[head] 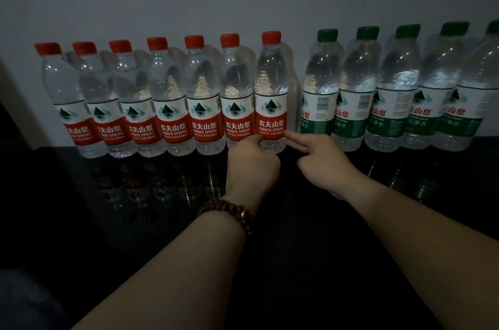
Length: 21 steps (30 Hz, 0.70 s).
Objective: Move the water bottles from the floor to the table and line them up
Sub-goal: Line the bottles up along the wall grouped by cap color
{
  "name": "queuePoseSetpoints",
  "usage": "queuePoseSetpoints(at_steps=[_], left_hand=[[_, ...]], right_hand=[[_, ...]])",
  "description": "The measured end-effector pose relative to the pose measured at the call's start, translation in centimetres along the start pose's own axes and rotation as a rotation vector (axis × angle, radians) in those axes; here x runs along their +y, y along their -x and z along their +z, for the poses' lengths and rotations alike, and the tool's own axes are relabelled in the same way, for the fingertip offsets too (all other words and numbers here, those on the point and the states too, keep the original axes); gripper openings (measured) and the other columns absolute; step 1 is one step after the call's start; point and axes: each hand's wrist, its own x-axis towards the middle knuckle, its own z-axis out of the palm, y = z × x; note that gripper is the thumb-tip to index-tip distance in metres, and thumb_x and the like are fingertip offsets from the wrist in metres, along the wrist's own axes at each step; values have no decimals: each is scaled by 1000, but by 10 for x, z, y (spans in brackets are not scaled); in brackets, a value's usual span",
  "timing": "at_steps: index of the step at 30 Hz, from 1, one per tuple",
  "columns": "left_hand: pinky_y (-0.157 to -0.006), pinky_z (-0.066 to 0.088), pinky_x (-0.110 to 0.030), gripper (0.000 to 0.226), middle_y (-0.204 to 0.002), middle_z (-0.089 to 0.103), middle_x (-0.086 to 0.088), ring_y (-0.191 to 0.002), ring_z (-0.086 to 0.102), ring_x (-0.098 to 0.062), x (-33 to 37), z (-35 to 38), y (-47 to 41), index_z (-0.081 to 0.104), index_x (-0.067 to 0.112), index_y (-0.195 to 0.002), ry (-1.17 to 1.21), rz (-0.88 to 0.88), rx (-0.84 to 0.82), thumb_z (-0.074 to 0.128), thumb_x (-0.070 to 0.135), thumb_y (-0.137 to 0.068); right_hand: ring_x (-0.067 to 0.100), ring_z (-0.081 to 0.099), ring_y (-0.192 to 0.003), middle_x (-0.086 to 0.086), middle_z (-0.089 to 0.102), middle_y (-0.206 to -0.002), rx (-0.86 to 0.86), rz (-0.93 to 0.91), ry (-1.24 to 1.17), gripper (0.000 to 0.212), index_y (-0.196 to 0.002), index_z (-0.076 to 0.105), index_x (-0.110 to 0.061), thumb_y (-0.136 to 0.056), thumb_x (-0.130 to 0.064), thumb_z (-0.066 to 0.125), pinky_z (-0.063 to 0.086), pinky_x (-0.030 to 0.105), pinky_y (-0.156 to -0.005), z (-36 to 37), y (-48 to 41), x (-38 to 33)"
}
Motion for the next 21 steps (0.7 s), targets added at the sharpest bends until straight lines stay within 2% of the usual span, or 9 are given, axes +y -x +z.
queuePoseSetpoints(at_steps=[9,12,14,18,21], left_hand=[[-59,29,-6,43,-80,42,28,-72,41,11,0,0,0,67,15,-124,12,11,28,61,5,-83],[-56,27,-1,42,-80,40,28,-71,40,11,-1,0,-1,67,14,-123,9,24,38,61,4,-83],[-48,33,1,39,-79,43,28,-72,42,11,-1,0,-1,69,15,-119,8,45,51,61,4,-83],[-46,35,3,34,-81,50,25,-78,51,8,-2,0,-2,64,21,-116,110,-10,103,66,8,-85],[-49,34,-3,48,-82,46,24,-75,46,10,-3,0,-4,55,16,-131,125,-46,113,67,8,-85]], right_hand=[[-17,58,-56,-18,54,-148,-29,2,1,88,-153,44,-35,-82,16,48,39,8,-45,1,-4,4],[-18,57,-55,-18,54,-148,-32,-1,0,87,-153,44,-35,-82,16,47,39,8,-45,1,-5,5],[-18,57,-55,-19,54,-148,-34,-5,9,87,-153,43,-35,-82,15,47,39,8,-45,1,-5,6],[-16,58,-62,-21,52,-148,-37,-10,38,88,-153,42,-38,-83,14,46,39,8,-47,1,-5,6],[-9,61,-72,-23,51,-149,-42,-20,58,88,-153,41,-40,-83,13,47,41,11,-50,1,-5,6]])
